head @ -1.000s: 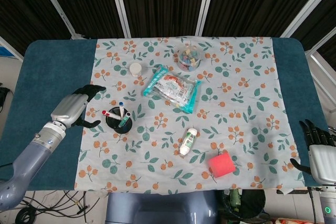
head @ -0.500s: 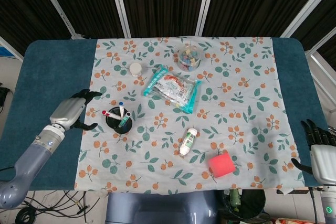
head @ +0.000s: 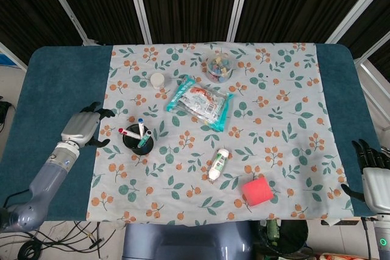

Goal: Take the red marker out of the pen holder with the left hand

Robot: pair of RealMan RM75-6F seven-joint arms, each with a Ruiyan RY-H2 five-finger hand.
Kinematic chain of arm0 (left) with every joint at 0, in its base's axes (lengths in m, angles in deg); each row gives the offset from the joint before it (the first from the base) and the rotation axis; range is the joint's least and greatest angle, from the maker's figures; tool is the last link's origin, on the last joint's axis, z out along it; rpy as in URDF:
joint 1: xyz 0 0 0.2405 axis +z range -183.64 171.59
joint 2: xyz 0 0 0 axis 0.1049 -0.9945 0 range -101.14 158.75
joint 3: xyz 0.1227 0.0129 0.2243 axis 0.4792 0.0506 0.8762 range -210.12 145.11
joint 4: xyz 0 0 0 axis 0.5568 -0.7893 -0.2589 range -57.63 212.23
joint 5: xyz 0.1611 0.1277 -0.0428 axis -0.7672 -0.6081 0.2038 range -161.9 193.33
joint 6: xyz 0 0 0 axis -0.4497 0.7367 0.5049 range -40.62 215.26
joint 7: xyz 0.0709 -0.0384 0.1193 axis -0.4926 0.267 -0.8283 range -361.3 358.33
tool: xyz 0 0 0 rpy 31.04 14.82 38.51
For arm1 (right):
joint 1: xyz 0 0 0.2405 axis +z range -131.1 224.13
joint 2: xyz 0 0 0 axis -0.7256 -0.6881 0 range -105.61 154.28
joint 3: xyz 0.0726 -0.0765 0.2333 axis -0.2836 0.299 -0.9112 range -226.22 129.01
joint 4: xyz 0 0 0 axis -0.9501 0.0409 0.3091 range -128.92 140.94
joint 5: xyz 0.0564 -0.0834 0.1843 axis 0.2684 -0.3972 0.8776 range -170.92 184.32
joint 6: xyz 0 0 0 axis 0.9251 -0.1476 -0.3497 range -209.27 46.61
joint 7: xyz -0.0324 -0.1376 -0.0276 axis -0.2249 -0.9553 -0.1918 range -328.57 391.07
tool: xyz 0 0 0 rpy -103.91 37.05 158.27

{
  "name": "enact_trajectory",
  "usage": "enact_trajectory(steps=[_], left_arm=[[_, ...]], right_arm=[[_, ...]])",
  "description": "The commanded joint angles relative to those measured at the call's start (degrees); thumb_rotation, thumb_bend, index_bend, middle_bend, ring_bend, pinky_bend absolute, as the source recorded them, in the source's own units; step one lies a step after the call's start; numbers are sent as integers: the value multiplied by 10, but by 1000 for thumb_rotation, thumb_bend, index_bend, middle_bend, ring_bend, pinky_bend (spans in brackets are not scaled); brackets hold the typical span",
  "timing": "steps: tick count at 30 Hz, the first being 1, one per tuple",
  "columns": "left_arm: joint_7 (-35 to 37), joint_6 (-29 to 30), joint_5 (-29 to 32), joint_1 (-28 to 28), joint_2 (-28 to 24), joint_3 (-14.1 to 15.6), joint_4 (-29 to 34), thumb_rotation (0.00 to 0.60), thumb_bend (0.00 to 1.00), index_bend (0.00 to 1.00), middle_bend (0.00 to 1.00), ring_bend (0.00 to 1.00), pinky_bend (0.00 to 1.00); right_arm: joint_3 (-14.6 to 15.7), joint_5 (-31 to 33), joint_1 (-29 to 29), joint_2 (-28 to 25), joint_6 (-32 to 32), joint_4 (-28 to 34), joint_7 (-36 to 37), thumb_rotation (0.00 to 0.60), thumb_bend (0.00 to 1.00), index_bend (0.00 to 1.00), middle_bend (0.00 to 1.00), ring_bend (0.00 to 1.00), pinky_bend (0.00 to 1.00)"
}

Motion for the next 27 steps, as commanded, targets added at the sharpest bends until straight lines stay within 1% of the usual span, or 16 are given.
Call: enact_trajectory(steps=[1,5,9,13,18,24,27], left_arm=[[-13,9,8,-8,19,0,-7,600,238,287,298,35,161],[-22,22,1,-9,40,0,-7,600,239,326,341,52,171],[-42,32,13,-14,58,1,-16,600,239,345,366,57,171],[-43,42,12,-13,74,-3,-23,600,242,378,399,77,175],[-46,48,13,-14,86,-9,-30,600,245,417,431,95,191],[-44,54,10,-13,95,-15,-35,600,248,433,448,107,199],[-45,60,1,-10,102,-16,-38,600,250,458,469,123,203]], right_arm=[[0,1,1,1,-2,-1,-2,600,12,72,91,158,174],[1,1,2,2,-3,-2,-5,600,12,72,92,158,174],[1,1,1,2,-2,-2,-4,600,12,72,91,158,174],[1,2,0,0,0,-2,-3,600,13,72,91,158,174],[1,3,0,0,-2,-2,-5,600,12,72,91,158,174],[1,4,0,1,-3,-2,-7,600,12,72,91,158,174],[2,5,0,1,-4,-2,-9,600,13,72,91,158,174]])
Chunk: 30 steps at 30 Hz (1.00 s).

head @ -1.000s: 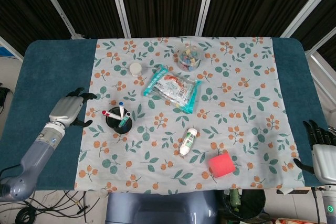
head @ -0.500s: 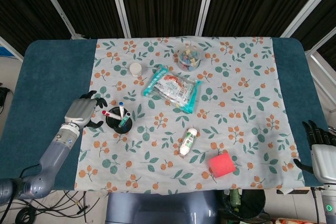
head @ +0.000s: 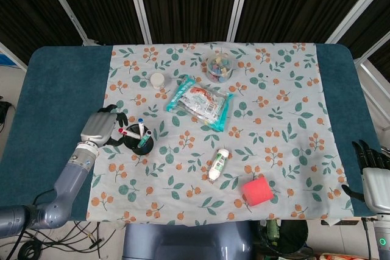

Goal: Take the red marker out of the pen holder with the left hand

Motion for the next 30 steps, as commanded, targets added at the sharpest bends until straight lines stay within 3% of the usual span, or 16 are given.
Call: enact_trajectory(steps=[1,30], left_arm=[[-4,7,-9,2,7,1,-4,600,250,464,473,126,203],[-21,5,-11,6,37,-7,-34,600,285,547,541,174,206]], right_arm=[[0,0,0,0,0,0,-1,600,13,72,91,158,174],[1,4,1,2,-6,-3,-4,600,13,72,91,159,174]])
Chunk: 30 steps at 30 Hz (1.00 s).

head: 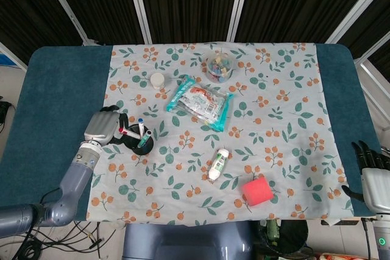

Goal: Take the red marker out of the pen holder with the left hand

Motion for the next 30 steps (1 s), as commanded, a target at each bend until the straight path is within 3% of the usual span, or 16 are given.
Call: enact_trajectory(steps=[1,8,18,30], left_arm=[[-5,1,-4,0,2,2,-2,600,291,548,543,176,206],[-8,6,-9,1,10,0,-5,600,297,555,554,186,206],[-2,13,-1,8,3,-12,3,600,384,611,600,227,213],[9,17,-16,9,-81,-44,111,600,384,610,598,227,213]], right_arm=[[0,0,0,0,0,0,0,600,13,72,91,159,174],[0,1,0,-1,0,1,0,600,13,72,91,160,174],[1,1,0,-3,-3,1,4,600,12,72,91,160,174],[1,1,0,-3,-2,4,3,600,12,72,91,160,174]])
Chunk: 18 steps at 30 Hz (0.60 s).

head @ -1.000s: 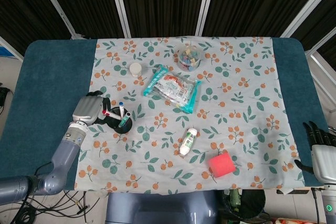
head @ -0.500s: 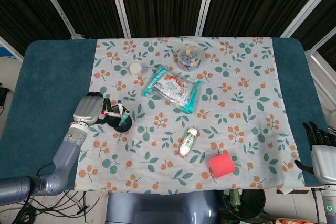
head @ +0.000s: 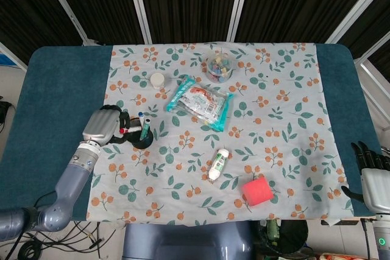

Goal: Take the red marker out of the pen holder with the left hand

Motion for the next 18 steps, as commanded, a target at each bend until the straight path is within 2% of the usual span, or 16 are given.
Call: enact_trajectory(steps=[1,6,9,13,15,18], left_arm=[[2,10,-8,0,-41,-19,42,600,384,610,598,227,213],[1,26,-15,5,-98,-37,86,600,384,609,597,227,212],[4,28,-20,12,-133,-38,104,600,384,606,593,227,234],[-18,26,-45,22,-156,-14,107,600,384,607,594,227,248],[-22,34,-53,29,-152,-4,105,600,384,607,594,227,248],[-46,65,-87,41,-128,18,70,600,384,607,592,227,248]], right_arm=[[0,-1,-1,-1,2,2,1,600,13,72,91,160,174],[0,-2,-2,-2,4,3,1,600,12,72,91,160,174],[0,-2,-2,-3,5,5,1,600,13,72,91,161,174],[0,-3,-3,-4,7,6,1,600,13,72,91,160,174],[0,-2,-3,-4,7,7,0,600,13,72,91,160,174],[0,-3,-3,-4,6,7,-1,600,12,72,92,161,174]])
